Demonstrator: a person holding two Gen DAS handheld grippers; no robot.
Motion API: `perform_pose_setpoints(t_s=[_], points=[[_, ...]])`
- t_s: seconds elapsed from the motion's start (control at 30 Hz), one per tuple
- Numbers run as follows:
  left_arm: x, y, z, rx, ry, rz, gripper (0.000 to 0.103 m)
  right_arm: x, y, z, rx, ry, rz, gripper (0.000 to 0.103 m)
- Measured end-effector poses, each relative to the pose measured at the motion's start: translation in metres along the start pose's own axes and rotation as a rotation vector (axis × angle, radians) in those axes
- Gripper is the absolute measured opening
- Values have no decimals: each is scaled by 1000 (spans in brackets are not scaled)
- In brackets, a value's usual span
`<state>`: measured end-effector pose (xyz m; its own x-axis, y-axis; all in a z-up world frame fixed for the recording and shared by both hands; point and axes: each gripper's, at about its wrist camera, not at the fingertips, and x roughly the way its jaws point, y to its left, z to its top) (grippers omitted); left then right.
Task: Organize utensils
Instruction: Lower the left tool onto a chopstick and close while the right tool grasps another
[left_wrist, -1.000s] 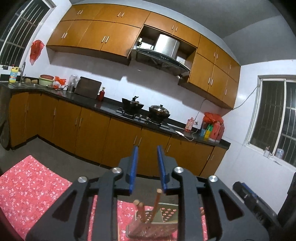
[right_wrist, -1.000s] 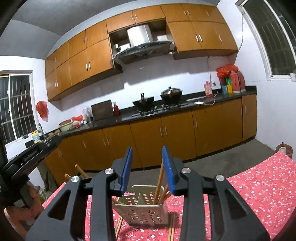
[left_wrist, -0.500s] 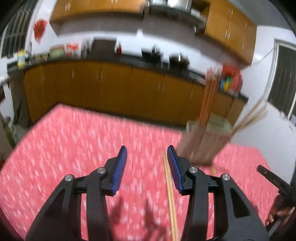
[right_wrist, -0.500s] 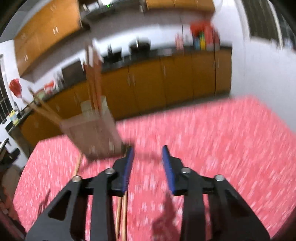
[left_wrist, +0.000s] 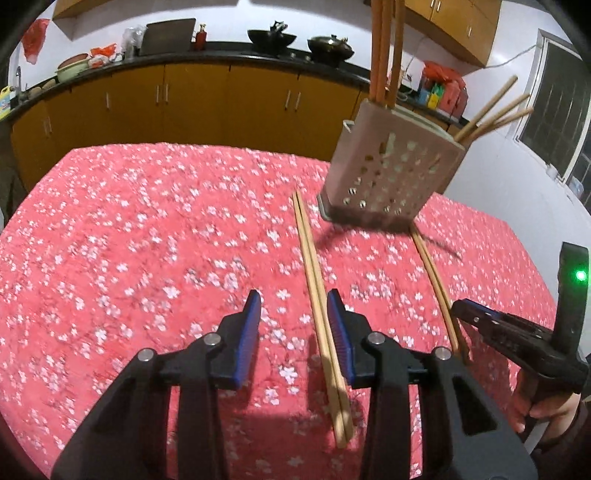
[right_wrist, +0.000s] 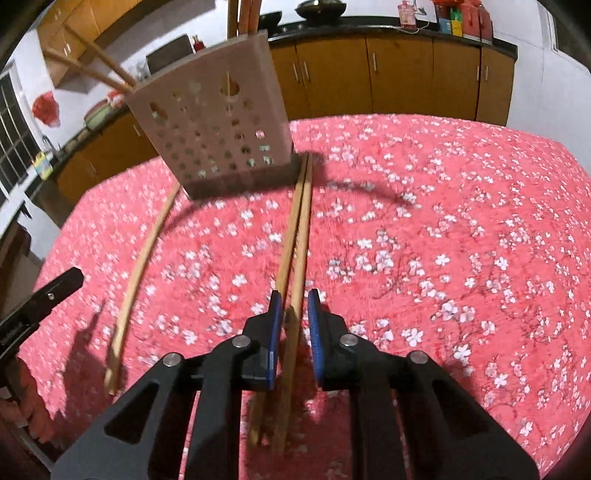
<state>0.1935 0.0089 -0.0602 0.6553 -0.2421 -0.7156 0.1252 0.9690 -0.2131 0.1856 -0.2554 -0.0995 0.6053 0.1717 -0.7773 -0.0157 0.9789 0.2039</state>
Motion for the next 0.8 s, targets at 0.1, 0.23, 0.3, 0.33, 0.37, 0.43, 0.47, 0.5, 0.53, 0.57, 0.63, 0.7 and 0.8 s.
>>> perform_pose_setpoints(t_s=[0.1, 0.23, 0.3, 0.33, 0.37, 0.43, 0.47, 0.5, 0.53, 0.57, 0.63, 0.7, 0.8], points=[[7, 0, -3, 0, 24, -10, 35, 1, 0, -3, -17, -9, -23, 8], [15, -2, -7, -3, 61, -36, 28, 0, -11, -2, 21, -32, -88, 7], [19, -3, -10, 4, 73, -43, 26, 0, -21, -2, 52, -40, -104, 7], [21, -4, -11, 9, 81, -46, 25, -1, -24, -2, 59, -41, -106, 7], [23, -5, -12, 11, 86, -49, 24, -2, -25, -2, 60, -43, -106, 7], [25, -6, -15, 17, 99, -54, 23, -2, -26, -3, 55, -45, -108, 7], [26, -7, -15, 19, 103, -54, 22, -2, -25, -4, 48, -47, -114, 7], [27, -8, -15, 21, 107, -54, 22, -3, -24, -5, 44, -49, -118, 8], [29, -9, -16, 23, 111, -57, 21, -4, -24, -5, 42, -50, -120, 8], [29, -9, -17, 24, 114, -60, 21, -4, -24, -6, 41, -51, -120, 7], [29, -11, -18, 31, 117, -61, 21, -4, -23, -6, 42, -51, -119, 8], [32, -12, -19, 41, 119, -55, 20, -5, -23, -6, 42, -52, -118, 8], [33, -13, -18, 50, 117, -37, 20, -5, -23, -7, 35, -53, -122, 8]])
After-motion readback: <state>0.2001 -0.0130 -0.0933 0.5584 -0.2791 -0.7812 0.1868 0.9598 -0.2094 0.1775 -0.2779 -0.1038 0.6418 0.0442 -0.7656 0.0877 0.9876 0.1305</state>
